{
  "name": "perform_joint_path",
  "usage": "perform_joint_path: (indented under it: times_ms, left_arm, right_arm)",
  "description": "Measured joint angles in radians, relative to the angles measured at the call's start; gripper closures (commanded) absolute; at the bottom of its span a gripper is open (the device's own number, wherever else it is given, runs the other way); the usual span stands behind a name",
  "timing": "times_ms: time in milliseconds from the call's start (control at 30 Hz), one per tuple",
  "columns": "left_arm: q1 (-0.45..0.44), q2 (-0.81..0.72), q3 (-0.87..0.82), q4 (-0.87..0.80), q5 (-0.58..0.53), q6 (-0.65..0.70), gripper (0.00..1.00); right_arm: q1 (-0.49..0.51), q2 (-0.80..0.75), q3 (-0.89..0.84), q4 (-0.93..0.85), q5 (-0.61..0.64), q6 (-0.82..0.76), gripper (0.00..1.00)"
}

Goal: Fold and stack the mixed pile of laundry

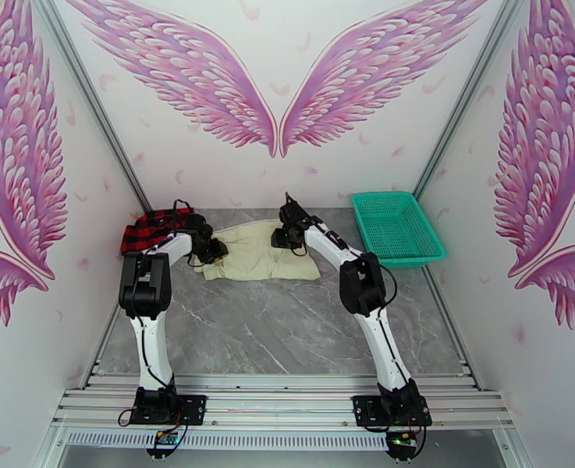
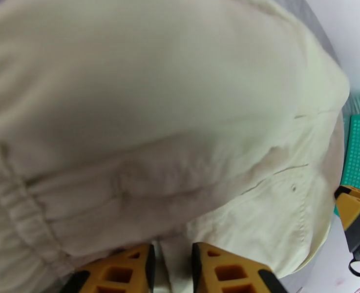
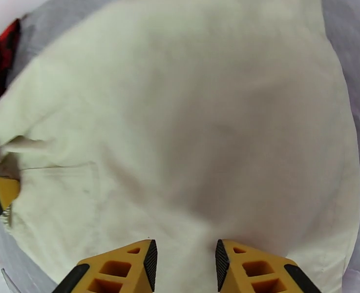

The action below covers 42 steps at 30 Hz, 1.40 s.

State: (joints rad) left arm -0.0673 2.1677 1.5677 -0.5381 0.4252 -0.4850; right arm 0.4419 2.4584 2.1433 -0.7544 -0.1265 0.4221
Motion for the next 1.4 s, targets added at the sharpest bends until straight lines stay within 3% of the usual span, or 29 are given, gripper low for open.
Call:
perform_joint_path:
  times_ms: [267,567,733,867,1067,1233,1400]
  left_arm:
    - [-0.028,-0.098,-0.179,0.030,0.008,0.014,0.72]
    - [-0.145,-0.417,-0.563,0.027,0.024,-0.025,0.68]
    - [-0.164,-0.583,-0.628,-0.014,-0.002,-0.069,0.60]
    - [-0.159,-0.636,-0.589,-0.055,-0.036,-0.064,0.57]
    - [-0.085,-0.579,-0.445,-0.126,-0.086,0.019,0.48]
    - [-0.002,-0.506,-0.375,-0.160,-0.112,0.101,0.42]
    - [0.008,-0.446,-0.346,-0.175,-0.093,0.216,0.38]
  right_arm:
    - [-0.013,-0.109,-0.232,0.014,0.045,0.034,0.62]
    - [0.000,-0.425,-0.723,0.062,0.079,0.049,0.61]
    - [-0.001,-0.569,-0.897,0.032,0.112,0.047,0.58]
    - [-0.004,-0.611,-0.881,0.018,0.136,0.031,0.53]
    - [-0.039,-0.606,-0.728,0.025,0.142,-0.006,0.49]
    - [-0.100,-0.518,-0.567,0.057,0.127,-0.059,0.42]
    - [-0.150,-0.396,-0.483,0.061,0.083,-0.116,0.31]
